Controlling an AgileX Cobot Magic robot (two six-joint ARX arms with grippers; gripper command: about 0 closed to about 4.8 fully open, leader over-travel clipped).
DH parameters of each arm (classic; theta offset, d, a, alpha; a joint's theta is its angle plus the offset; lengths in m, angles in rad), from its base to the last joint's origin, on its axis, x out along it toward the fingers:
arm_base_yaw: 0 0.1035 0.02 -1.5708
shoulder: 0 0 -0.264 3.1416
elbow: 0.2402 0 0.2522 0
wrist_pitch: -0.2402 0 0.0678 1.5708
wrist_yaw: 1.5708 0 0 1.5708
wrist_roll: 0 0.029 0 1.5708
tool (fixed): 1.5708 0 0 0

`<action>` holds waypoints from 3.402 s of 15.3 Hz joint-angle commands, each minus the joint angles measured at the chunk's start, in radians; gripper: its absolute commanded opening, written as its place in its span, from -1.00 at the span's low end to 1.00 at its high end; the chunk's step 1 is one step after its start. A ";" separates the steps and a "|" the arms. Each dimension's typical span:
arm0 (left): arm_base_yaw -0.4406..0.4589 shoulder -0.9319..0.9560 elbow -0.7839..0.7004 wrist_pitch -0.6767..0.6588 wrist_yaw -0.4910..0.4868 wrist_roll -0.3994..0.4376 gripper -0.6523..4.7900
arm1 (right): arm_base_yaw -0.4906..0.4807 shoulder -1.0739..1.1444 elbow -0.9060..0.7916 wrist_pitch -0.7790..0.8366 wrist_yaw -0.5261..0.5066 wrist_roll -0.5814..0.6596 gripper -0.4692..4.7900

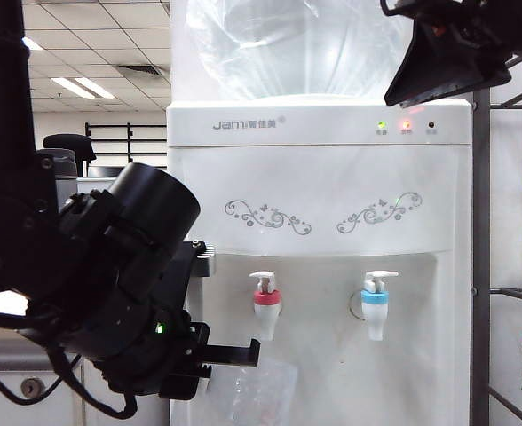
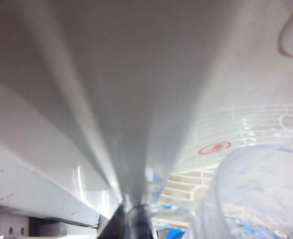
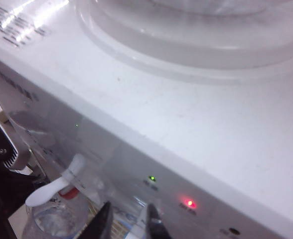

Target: Pick up the plastic mug from the left desk, go to the hot water outlet of the water dispenser, press the vertical switch to get some water, then put the mug back on the desk.

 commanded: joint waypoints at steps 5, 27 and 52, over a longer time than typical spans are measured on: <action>-0.071 -0.092 -0.064 0.230 -0.019 0.023 -0.78 | 0.002 0.024 0.003 0.017 0.000 -0.005 -0.47; -0.076 -0.079 -0.064 0.155 -0.137 0.023 -0.78 | 0.152 0.230 0.004 0.047 -0.120 0.125 -0.85; -0.076 -0.079 -0.063 0.317 -0.146 0.090 -0.78 | 0.150 0.230 0.004 0.047 -0.116 0.124 -0.84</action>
